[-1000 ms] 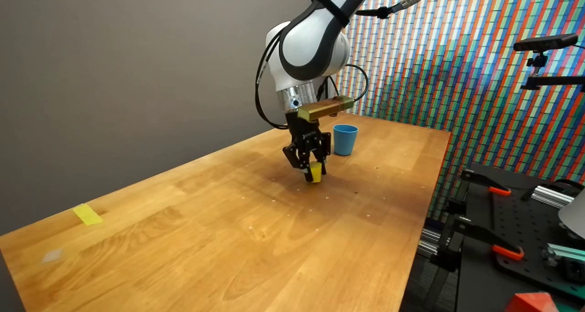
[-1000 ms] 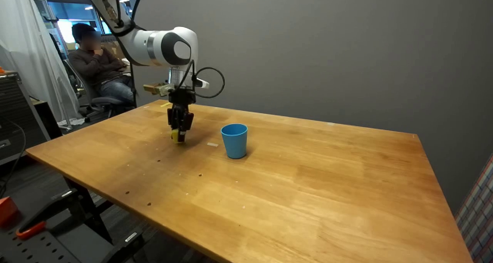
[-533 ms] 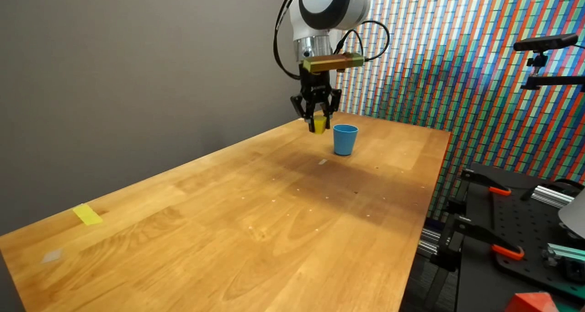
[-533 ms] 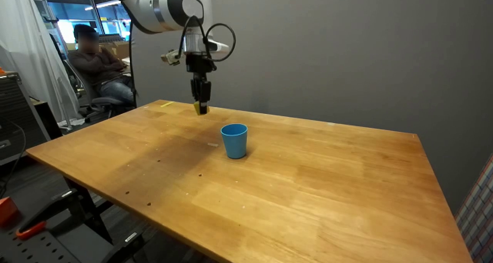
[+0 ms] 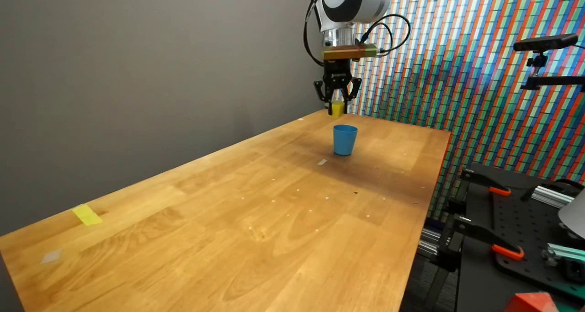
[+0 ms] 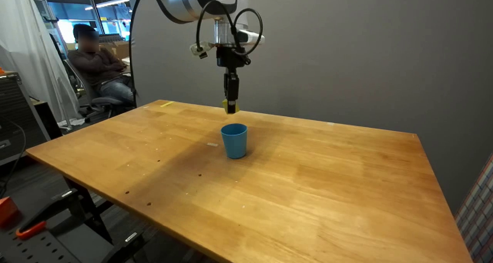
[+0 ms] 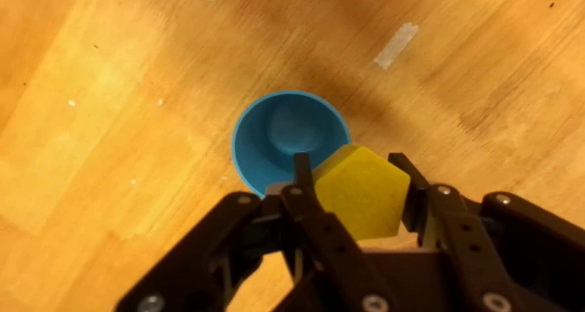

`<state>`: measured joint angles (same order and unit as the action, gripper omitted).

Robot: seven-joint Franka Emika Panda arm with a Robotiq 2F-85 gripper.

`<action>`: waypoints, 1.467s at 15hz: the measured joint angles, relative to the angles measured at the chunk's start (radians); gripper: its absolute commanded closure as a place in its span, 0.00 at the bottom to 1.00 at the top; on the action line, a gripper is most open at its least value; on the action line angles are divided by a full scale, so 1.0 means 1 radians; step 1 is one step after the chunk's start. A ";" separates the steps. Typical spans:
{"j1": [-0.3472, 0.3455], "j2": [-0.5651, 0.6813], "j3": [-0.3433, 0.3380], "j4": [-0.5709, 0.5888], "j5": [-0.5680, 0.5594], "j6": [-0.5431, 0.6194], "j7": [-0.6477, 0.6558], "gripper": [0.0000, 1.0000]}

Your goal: Put the yellow cube inside the blue cup

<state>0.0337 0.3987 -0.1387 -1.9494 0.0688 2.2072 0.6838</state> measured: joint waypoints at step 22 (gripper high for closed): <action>-0.001 -0.327 0.086 -0.130 -0.058 -0.176 -0.353 0.00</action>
<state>0.0323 0.0719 -0.0522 -2.0791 0.0110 2.0310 0.3313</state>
